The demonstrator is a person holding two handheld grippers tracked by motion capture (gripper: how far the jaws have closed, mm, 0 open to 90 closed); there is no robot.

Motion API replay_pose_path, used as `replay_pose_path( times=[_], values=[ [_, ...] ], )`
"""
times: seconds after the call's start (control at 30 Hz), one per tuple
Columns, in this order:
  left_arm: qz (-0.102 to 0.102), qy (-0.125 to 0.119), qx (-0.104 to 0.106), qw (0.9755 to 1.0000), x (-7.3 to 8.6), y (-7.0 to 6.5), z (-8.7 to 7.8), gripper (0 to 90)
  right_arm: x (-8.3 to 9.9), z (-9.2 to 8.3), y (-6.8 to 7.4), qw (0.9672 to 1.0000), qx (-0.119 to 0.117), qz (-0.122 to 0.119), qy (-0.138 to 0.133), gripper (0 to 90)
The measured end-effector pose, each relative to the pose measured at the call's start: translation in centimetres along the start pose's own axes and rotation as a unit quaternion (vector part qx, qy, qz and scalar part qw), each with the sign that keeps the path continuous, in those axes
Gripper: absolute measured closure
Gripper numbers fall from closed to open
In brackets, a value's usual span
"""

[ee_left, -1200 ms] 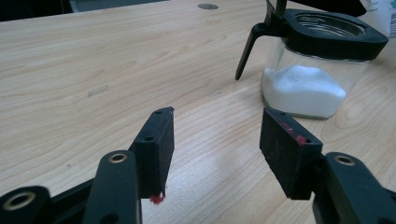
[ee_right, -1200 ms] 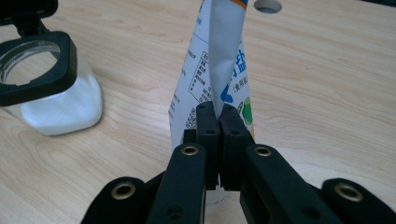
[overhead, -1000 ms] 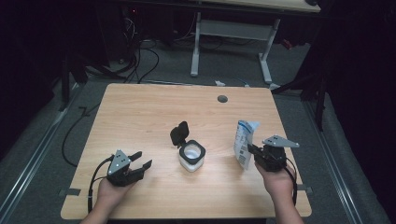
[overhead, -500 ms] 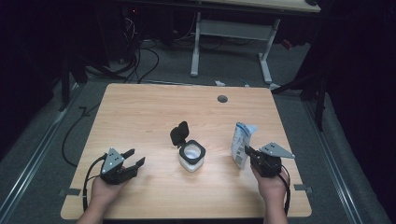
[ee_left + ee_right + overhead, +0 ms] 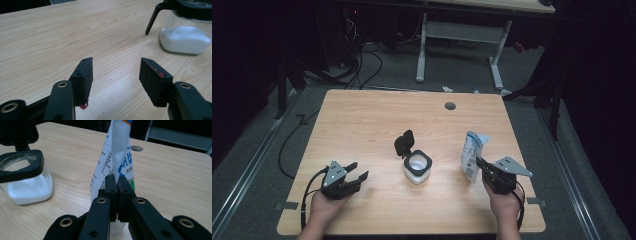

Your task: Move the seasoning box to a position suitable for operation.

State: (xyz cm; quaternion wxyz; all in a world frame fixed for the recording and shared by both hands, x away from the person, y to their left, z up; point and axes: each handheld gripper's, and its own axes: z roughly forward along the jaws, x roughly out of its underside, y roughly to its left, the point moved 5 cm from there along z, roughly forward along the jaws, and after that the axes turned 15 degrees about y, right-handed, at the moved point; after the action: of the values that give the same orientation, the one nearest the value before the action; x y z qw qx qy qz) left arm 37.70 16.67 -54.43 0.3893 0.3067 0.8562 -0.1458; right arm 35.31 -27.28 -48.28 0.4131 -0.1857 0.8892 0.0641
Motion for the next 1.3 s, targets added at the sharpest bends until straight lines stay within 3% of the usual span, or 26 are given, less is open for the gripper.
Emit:
replay_pose_path(
  times=[0.23, 0.4, 0.77, 1.3],
  values=[
    [-0.004, -0.001, 0.002, 1.0, 0.1, 0.1, -0.1, 44.8, 0.5, 0.2, -1.0, 0.9993, 0.029, 0.016, -0.018, 89.1],
    [-0.003, 0.0, 0.003, 1.0, 0.0, 0.1, -0.1, 44.8, 1.1, 0.9, -1.8, 0.9988, 0.035, 0.028, -0.02, 89.1],
    [-0.002, 0.0, 0.004, 1.0, 0.0, 0.1, -0.1, 44.8, 1.2, 2.0, -2.0, 0.9988, 0.039, 0.025, -0.013, 89.0],
    [-0.002, 0.0, 0.011, 0.9999, 0.0, 0.1, -0.1, 44.8, 2.1, 1.4, -2.3, 0.9982, 0.044, 0.038, -0.014, 82.2]
  ],
)
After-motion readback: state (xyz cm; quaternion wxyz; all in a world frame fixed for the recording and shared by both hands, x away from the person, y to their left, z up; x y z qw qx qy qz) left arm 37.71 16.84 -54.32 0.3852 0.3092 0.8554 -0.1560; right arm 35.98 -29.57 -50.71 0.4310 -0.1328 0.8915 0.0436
